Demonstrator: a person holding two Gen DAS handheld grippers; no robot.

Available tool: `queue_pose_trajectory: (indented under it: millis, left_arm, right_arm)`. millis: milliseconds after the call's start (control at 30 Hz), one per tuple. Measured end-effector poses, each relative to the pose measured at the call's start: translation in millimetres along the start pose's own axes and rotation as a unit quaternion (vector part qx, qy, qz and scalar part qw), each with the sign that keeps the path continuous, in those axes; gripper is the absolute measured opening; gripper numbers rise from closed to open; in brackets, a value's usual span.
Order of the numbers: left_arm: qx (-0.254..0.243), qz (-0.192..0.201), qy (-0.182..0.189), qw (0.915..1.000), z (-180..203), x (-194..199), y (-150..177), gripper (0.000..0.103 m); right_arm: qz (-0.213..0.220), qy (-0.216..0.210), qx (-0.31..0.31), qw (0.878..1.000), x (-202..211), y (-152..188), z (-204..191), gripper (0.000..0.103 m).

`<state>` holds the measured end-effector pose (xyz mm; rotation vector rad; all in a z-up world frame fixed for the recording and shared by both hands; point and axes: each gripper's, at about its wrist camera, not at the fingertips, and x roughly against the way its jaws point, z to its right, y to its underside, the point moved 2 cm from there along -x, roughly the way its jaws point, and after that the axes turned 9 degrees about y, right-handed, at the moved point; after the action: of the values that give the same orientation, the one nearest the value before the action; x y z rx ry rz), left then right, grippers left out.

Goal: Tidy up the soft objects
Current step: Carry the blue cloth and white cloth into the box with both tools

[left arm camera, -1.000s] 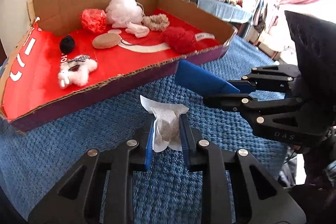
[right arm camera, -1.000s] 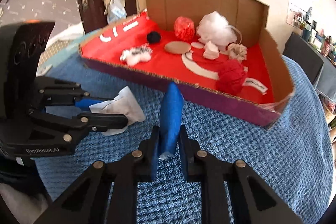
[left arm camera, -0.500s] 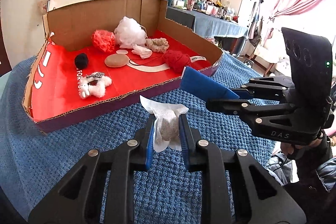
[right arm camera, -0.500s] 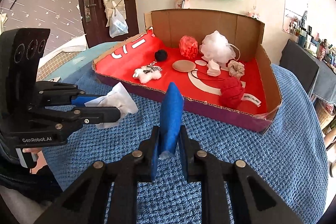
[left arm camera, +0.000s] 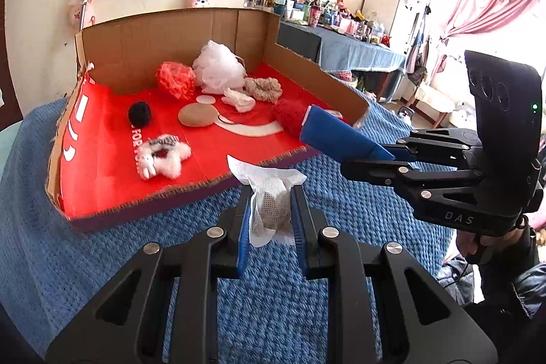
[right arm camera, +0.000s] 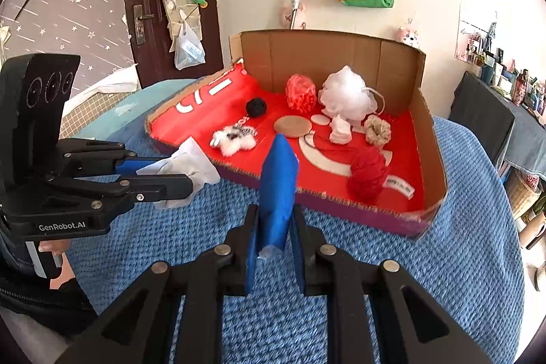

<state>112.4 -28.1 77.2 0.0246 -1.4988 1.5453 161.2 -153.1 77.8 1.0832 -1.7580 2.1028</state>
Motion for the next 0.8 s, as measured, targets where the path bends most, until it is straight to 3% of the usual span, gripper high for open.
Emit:
queue_pose_trajectory:
  millis: [333, 800]
  left_arm:
    - [-0.004, -0.005, 0.003, 1.0000, -26.6, -23.5, -37.8, 0.020]
    - [-0.013, -0.070, -0.005, 0.9974, -64.4, -92.9, -62.3, 0.020]
  right_arm:
    - [-0.014, 0.005, 0.001, 1.000, -43.7, -32.7, 16.7, 0.020]
    - [-0.065, 0.001, 0.011, 0.998, -111.8, -46.2, 29.7, 0.022]
